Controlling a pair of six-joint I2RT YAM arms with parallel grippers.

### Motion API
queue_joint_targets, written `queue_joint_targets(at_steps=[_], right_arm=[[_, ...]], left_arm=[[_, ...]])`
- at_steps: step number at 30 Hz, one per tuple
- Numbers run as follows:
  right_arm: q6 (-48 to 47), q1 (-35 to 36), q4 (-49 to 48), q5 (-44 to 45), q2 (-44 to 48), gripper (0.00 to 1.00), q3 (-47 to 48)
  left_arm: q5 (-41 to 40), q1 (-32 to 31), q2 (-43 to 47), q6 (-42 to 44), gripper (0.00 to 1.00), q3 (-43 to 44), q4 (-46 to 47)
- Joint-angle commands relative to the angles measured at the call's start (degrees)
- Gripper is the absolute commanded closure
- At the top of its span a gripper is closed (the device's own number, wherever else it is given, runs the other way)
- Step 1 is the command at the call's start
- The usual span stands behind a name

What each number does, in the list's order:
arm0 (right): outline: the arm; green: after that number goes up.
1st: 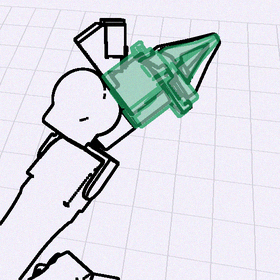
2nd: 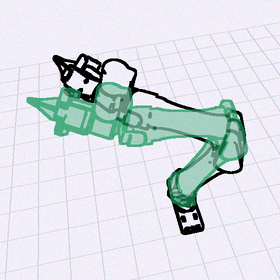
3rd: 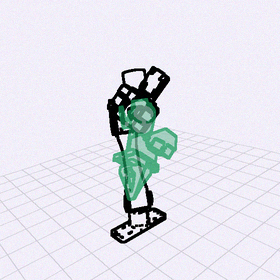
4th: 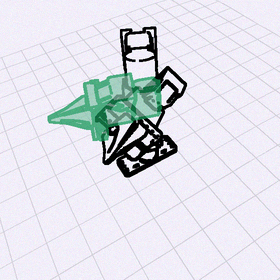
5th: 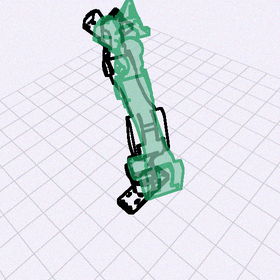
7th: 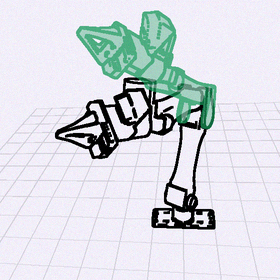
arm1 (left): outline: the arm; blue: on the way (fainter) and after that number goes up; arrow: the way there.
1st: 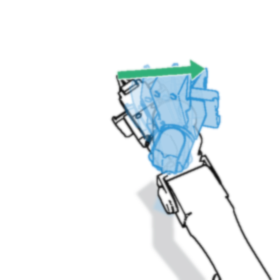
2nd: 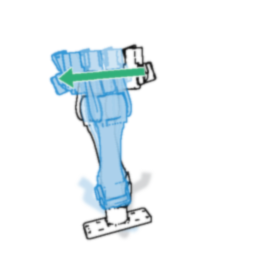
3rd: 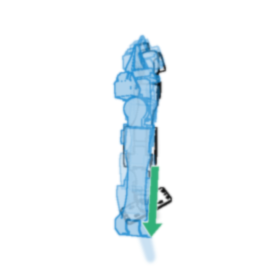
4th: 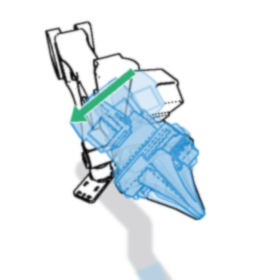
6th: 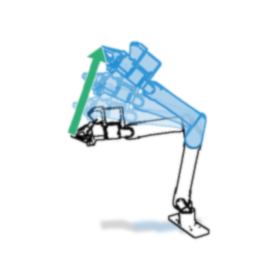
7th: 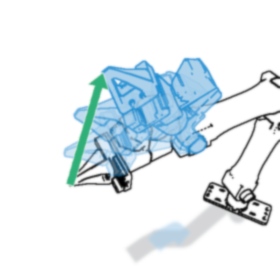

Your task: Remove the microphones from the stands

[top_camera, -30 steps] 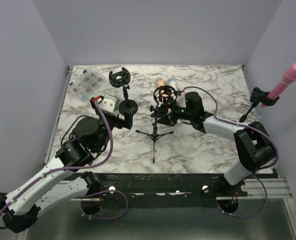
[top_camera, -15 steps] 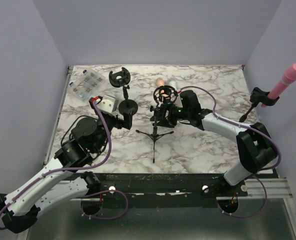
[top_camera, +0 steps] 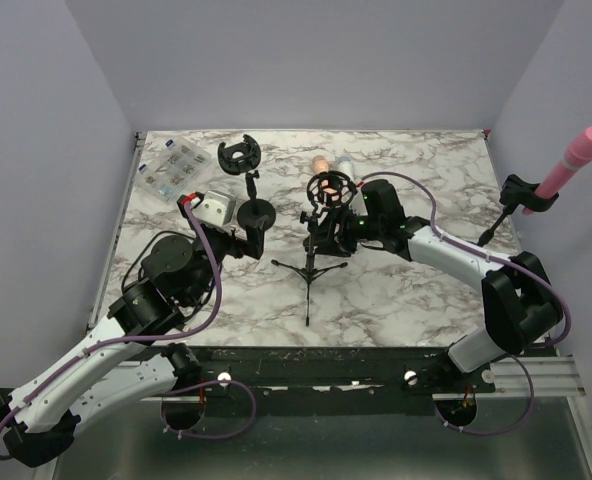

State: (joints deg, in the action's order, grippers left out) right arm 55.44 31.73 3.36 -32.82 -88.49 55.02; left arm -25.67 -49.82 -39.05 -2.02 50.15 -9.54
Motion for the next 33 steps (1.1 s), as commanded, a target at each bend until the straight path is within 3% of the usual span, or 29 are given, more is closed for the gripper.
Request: queue_joint_targets(at_steps=[1,11,14,17,21,28,33], right_arm=[[-0.46,1.03,1.72,-2.09,0.80,0.47,2.14],[2.06,2.20,-4.09,-3.13,0.06,0.55,-0.87],[3.29,2.19,-8.92,-3.92,-0.22,0.70,-3.23],[4.03,2.20,-12.43,-4.03,-0.67,0.98,-5.18],[3.28,2.11,-17.03,-4.42,-1.59,0.99,-7.73],[5.44,1.76,-52.63,-10.62,-6.03,0.99,-19.50],[10.70,1.67,-76.66,-13.93,-14.58,0.99,-23.14]], left_arm=[[1.06,0.25,0.29,-0.43,0.02,1.99,-0.30],[0.80,0.25,0.15,-0.26,0.02,1.96,-0.30],[0.71,0.25,0.19,-0.18,0.03,1.89,-0.35],[0.53,0.25,0.27,-0.01,0.03,1.88,-0.33],[0.45,0.25,0.12,0.03,0.02,1.88,-0.35],[0.62,0.27,0.09,0.00,0.03,1.79,-0.18],[1.04,0.21,-0.62,-0.09,0.03,1.79,-0.17]])
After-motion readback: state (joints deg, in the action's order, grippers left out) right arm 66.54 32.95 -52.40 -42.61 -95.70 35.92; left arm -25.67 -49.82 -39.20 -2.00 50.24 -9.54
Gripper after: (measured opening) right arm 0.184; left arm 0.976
